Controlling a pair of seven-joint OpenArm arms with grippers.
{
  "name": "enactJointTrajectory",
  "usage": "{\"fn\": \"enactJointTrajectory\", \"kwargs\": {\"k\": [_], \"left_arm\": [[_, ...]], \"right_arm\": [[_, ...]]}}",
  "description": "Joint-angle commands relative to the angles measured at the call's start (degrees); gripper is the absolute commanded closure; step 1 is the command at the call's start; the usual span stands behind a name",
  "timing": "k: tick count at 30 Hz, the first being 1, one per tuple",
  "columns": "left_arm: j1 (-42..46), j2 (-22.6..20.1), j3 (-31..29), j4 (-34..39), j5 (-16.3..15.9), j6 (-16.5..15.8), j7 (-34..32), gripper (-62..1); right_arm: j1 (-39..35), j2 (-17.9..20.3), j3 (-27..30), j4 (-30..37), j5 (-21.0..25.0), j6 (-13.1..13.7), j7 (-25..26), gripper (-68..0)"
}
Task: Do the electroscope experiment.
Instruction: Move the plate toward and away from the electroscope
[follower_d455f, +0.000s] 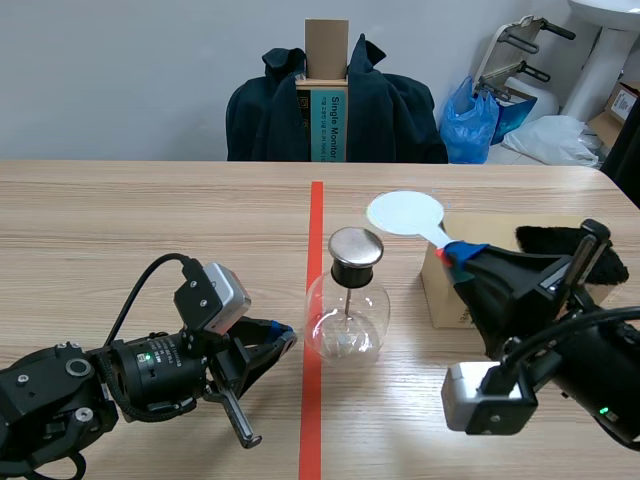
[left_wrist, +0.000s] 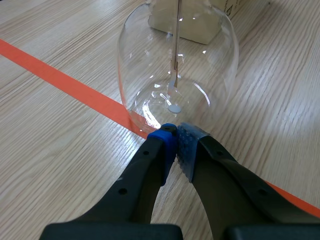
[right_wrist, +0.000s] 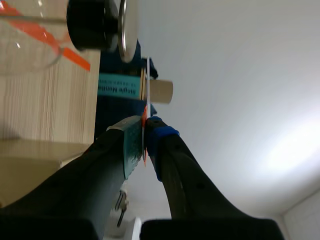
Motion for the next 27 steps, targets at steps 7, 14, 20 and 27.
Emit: {"fn": "enactJointTrajectory", "kwargs": {"k": [7,14,20,27], "left_arm": [[-0.44,0.11,-0.28,1.57,-0.55,-0.04,-0.55,-1.5],[-0.44,0.11,-0.28,1.57,-0.55,-0.04,-0.55,-1.5],[-0.44,0.11,-0.28,1.57,-0.55,-0.04,-0.55,-1.5],[-0.44,0.11,-0.28,1.57,-0.55,-0.04,-0.55,-1.5]], "right_arm": [[-0.09,0.63,0.28,0.48,0.59,-0.76,7.37,-0.8],[-0.09,0.63,0.28,0.48,0.59,-0.76,10.08,-0.8],[-0.09,0.63,0.28,0.48,0.59,-0.76,10.10,-0.8],[-0.09,0.63,0.28,0.48,0.61,-0.76,8.00,-0.8]]}}
